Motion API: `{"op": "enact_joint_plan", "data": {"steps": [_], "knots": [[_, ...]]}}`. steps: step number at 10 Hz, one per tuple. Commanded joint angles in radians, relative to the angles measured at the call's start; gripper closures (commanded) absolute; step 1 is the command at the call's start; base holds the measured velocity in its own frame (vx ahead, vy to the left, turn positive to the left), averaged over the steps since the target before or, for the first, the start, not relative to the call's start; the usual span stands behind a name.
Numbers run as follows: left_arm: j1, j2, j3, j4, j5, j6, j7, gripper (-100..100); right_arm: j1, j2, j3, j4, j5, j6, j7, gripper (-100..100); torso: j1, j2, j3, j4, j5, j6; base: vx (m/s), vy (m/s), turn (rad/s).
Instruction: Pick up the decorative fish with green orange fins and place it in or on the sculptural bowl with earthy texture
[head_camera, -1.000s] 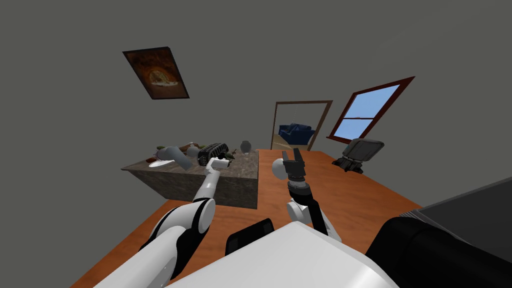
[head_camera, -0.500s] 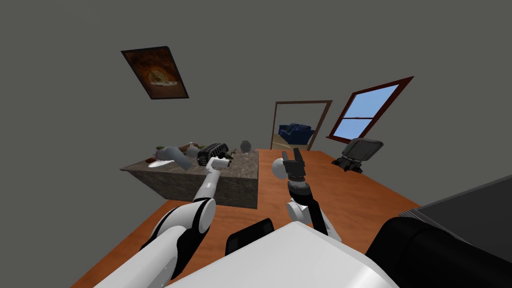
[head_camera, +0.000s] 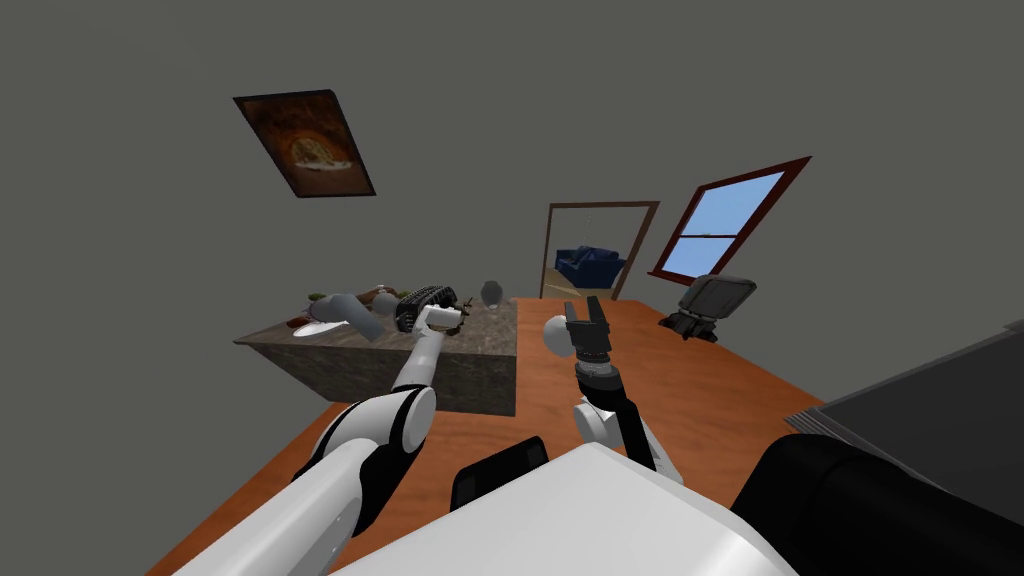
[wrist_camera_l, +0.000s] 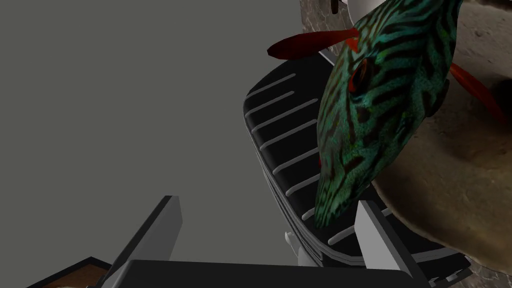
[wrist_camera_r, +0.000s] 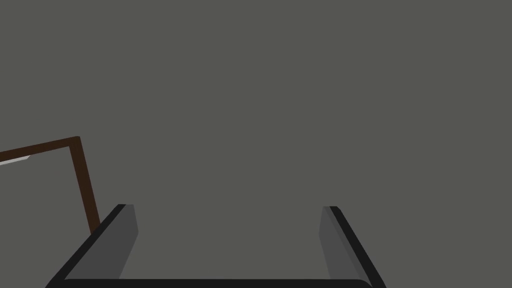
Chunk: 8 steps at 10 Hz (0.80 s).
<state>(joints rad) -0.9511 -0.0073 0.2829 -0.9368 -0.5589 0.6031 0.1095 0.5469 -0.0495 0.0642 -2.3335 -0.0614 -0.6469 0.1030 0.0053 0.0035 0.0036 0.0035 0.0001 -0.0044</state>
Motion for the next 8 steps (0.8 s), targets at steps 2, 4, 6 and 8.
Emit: {"op": "enact_joint_plan", "data": {"steps": [2, 4, 6, 8], "knots": [[-0.011, -0.003, 0.002, -0.004, -0.003, 0.015, -0.001, -100, 0.0, 0.0, 0.0, 0.0, 0.0, 0.0, 0.0, 0, 0.0, 0.0, 0.0, 0.0, 0.0, 0.0, -0.006, 0.022, -0.013], [-0.012, -0.004, 0.002, -0.005, -0.003, 0.018, -0.001, 0, 0.0, 0.0, 0.0, 0.0, 0.0, 0.0, 0.0, 0, -0.002, 0.0, 0.0, 0.0, 0.0, 0.0, 0.0, 0.0, 0.0], [-0.012, -0.004, 0.002, -0.005, -0.003, 0.018, -0.001, 0, 0.0, 0.0, 0.0, 0.0, 0.0, 0.0, 0.0, 0, -0.002, 0.0, 0.0, 0.0, 0.0, 0.0, 0.0, 0.0, 0.0], [-0.012, -0.004, 0.002, -0.005, -0.003, 0.018, -0.001, 0, 0.0, 0.0, 0.0, 0.0, 0.0, 0.0, 0.0, 0, -0.002, 0.0, 0.0, 0.0, 0.0, 0.0, 0.0, 0.0, 0.0]]}}
